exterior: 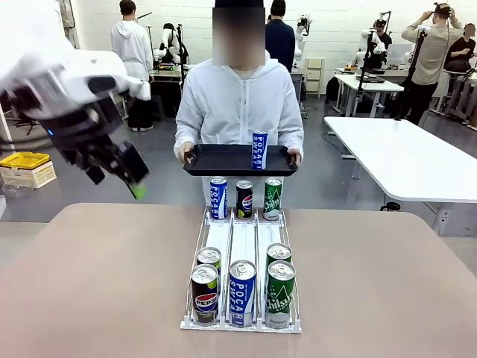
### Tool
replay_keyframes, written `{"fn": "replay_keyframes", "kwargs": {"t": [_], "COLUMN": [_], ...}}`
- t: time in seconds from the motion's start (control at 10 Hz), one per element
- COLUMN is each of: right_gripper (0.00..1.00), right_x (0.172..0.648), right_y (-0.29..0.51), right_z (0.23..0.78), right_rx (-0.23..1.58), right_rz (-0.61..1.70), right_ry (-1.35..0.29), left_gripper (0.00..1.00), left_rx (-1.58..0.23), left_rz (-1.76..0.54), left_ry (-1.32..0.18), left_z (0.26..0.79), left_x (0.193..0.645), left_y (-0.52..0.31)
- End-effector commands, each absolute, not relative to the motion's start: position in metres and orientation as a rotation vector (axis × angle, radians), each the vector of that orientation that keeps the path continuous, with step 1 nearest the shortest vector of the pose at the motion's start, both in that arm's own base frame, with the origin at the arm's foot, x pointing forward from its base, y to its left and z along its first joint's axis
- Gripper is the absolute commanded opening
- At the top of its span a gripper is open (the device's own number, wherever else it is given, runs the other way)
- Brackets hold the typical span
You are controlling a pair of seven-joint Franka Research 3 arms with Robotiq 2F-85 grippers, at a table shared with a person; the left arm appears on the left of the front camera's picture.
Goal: Retrieve and hand over the desired beverage to the person.
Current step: Pick up another can of the same type that the person held from the Automatic Can Dispenser.
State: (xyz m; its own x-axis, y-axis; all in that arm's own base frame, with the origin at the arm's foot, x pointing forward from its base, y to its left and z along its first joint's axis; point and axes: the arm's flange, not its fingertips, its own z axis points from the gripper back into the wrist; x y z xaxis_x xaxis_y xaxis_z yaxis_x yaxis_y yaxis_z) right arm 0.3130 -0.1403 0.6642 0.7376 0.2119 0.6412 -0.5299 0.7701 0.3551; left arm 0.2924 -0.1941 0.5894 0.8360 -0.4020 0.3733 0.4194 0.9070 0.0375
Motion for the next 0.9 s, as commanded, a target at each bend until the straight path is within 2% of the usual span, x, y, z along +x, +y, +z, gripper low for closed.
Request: {"fn": "replay_keyframes", "kwargs": {"t": [0.0,0.3,0.6,0.8], "right_gripper": [1.0,1.0,1.0,1.0], "right_x": [0.314,0.314,0.314,0.314], "right_y": [-0.14,-0.14,-0.14,-0.14], "right_z": [0.663,0.663,0.663,0.663], "right_rx": [0.576,0.576,0.576,0.576], "right_rz": [0.437,0.437,0.437,0.437], "right_ry": [-0.627,-0.627,-0.627,-0.627], "left_gripper": [1.0,1.0,1.0,1.0], "left_rx": [0.051,-0.053,-0.072,-0.12], "left_rz": [-0.335,-0.259,-0.149,-0.158], "left_ry": [-0.284,-0.245,-0.226,-0.229], "left_z": [0.575,0.569,0.548,0.544], "left_x": [0.266,0.264,0.286,0.302], "left_y": [-0.214,-0.244,-0.266,-0.266]}}
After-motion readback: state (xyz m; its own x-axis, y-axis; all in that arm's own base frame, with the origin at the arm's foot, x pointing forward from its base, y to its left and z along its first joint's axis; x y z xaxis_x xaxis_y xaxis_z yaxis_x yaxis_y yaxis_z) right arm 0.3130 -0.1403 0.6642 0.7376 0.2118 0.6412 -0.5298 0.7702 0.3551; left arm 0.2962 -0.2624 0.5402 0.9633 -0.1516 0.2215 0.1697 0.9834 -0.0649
